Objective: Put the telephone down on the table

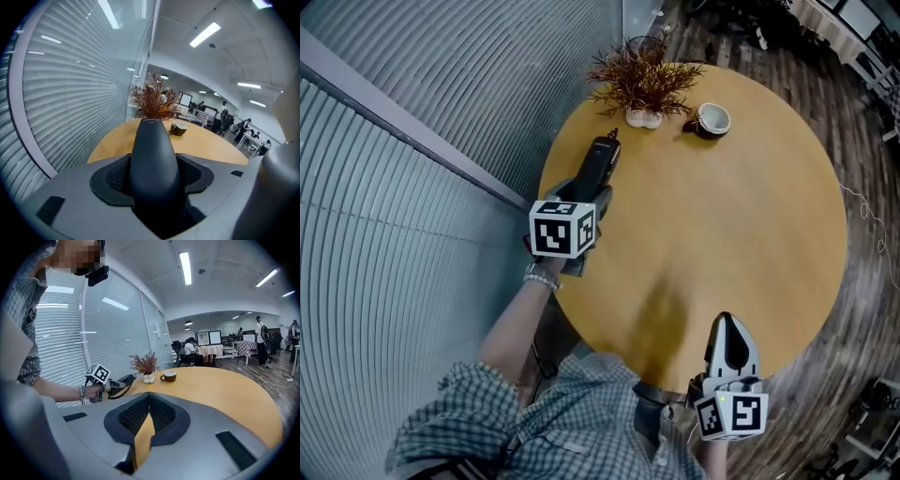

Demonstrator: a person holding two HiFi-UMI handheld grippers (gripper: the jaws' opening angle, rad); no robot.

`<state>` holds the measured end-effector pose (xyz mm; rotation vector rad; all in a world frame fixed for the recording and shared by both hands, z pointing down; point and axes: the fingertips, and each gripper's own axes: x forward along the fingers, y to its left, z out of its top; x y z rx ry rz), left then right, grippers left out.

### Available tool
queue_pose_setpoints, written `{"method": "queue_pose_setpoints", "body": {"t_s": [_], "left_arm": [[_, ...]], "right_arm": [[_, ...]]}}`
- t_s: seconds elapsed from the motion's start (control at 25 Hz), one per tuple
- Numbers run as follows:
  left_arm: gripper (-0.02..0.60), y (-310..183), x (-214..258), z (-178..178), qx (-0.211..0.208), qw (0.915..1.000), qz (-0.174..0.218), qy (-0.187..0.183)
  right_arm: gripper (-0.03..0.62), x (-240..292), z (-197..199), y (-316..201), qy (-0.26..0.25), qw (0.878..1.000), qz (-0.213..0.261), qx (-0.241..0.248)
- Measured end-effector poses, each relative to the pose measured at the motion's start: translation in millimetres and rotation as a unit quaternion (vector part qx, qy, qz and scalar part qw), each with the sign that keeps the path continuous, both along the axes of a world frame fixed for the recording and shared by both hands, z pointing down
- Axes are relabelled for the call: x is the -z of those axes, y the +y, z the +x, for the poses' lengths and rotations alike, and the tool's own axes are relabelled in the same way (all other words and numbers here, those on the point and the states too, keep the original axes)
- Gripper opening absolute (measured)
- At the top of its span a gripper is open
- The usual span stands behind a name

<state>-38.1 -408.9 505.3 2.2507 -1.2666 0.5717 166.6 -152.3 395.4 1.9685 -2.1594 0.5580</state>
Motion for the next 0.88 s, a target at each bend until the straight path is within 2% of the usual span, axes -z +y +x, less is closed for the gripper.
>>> {"method": "queue_pose_setpoints", "body": {"t_s": [0.12, 0.44, 0.76, 0.88], "left_arm": [[0.279, -22, -16, -2, -0.011, 0.9994, -0.002, -0.033], [0.279, -74, -60, -6, -0.021, 0.9962, -0.016, -0.083], [0.279, -122, -75, -4, -0.034, 0.9876, 0.020, -0.152], [0.281, -126, -81, 0, -0.053, 0.9799, 0.041, -0.188]], "right_arm": [[0.008, -5, -5, -4, 0.004, 1.000, -0.014, -0.001], [0.008, -20, -17, -13, 0.002, 0.999, -0.042, -0.008], [0.008, -38, -23, -20, 0.000, 0.998, -0.062, -0.007], [0.009, -41, -24, -21, 0.000, 0.998, -0.063, -0.006]]}}
